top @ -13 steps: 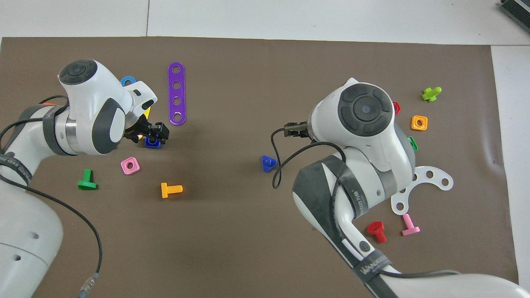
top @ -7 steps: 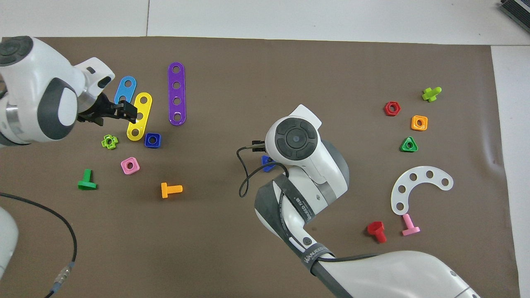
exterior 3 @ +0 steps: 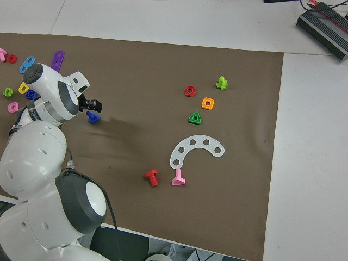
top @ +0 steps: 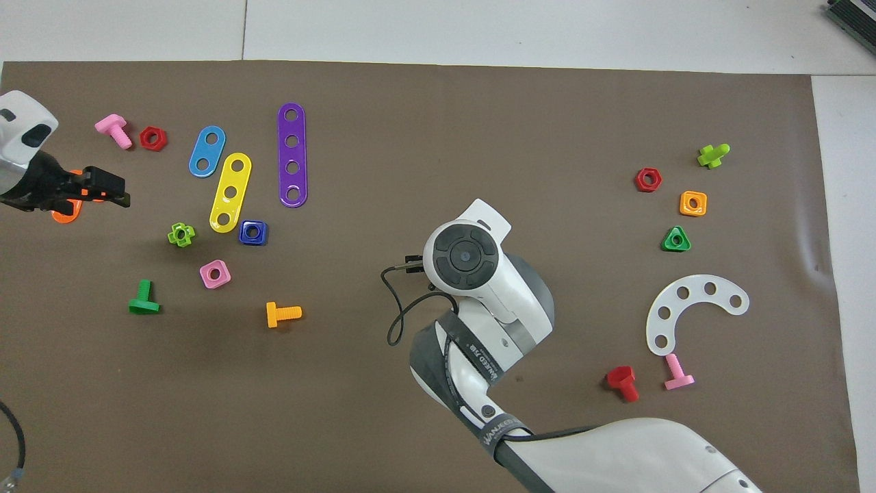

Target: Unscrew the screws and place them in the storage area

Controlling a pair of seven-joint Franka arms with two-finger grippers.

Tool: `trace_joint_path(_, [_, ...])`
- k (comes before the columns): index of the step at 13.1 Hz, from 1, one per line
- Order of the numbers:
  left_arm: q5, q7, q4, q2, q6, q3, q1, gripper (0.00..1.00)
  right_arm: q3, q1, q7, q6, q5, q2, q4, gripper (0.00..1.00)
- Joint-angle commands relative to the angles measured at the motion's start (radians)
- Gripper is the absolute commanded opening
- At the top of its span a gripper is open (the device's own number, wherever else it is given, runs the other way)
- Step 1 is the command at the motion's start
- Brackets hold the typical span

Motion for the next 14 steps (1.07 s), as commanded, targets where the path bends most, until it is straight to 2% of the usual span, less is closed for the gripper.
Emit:
trace_joint_path(1, [0.043,-0.01,-0.047,-0.123,-0.018,-0.003,-0.023,1.0,-0.003,0.014,0.036,0.036,-0.022,-0.017,-0.022,0.57])
trace_joint_path(2, [0.043,-0.01,-0.047,-0.15,-0.022,-0.006,-0.024,1.0,-0.003,0.011,0.036,0.047,-0.022,-0.018,-0.023,0.54])
trace_joint_path(4, [0.046,-0.012,-0.028,-0.172,-0.062,-0.013,-0.026,1.0,-0.003,0.011,0.036,0.042,-0.022,-0.02,-0.029,0.39])
trace_joint_path(5, [0.049,-0.014,-0.019,-0.174,-0.085,-0.016,-0.038,1.0,-0.003,0.011,0.034,0.044,-0.022,-0.021,-0.029,0.22])
trace_joint_path(6, [0.075,-0.02,-0.013,-0.177,-0.104,-0.018,-0.052,1.0,-0.003,0.01,0.033,0.045,-0.022,-0.026,-0.029,0.0])
trace_joint_path(8, [0.121,-0.058,-0.016,-0.189,-0.114,-0.02,-0.095,1.0,-0.003,0.002,0.033,0.036,-0.022,-0.052,-0.032,0.0])
trace_joint_path(11, [0.121,-0.089,-0.017,-0.201,-0.112,-0.035,-0.098,1.0,-0.003,-0.039,0.031,0.036,-0.022,-0.113,-0.081,0.0])
trace_joint_path(14, [0.118,-0.086,-0.025,-0.201,-0.087,-0.035,-0.092,1.0,-0.003,-0.125,0.016,0.047,-0.022,-0.158,-0.13,0.0])
